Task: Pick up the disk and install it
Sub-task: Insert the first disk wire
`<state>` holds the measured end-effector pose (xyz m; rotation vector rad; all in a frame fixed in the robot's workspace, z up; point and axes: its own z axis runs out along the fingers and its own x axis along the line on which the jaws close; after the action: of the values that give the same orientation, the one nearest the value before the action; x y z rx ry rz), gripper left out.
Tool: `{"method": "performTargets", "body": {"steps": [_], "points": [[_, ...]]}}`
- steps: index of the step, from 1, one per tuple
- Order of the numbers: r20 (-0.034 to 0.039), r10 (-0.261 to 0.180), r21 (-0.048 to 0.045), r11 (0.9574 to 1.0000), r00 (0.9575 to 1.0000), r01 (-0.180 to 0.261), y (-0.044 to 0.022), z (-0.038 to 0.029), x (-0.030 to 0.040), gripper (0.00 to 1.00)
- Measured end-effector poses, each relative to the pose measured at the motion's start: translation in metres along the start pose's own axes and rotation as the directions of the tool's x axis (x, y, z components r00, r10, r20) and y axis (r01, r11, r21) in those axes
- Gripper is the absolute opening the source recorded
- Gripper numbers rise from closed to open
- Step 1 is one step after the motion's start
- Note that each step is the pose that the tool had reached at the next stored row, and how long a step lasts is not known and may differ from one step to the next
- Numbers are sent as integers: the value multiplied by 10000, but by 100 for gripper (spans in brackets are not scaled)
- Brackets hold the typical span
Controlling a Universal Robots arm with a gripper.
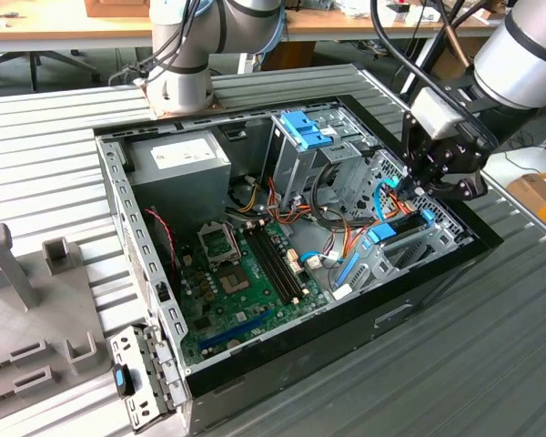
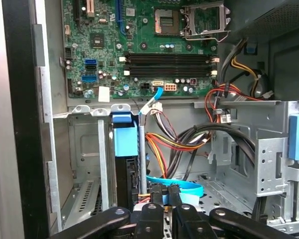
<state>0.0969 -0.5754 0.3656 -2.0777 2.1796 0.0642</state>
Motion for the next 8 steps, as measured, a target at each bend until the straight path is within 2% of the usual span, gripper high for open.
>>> {"method": "performTargets", "body": {"steps": [1,2,3,5,8], "points": [[-122,2,5,10000,9999,-1,-1,1,0,16],[-310,0,10,10000,9995,0,-1,2,0,16],[-456,1,14,10000,9990,0,-1,3,0,16],[-586,53,26,10000,9983,-52,0,27,3,16],[-650,170,24,9999,9977,-169,4,70,9,16]]}}
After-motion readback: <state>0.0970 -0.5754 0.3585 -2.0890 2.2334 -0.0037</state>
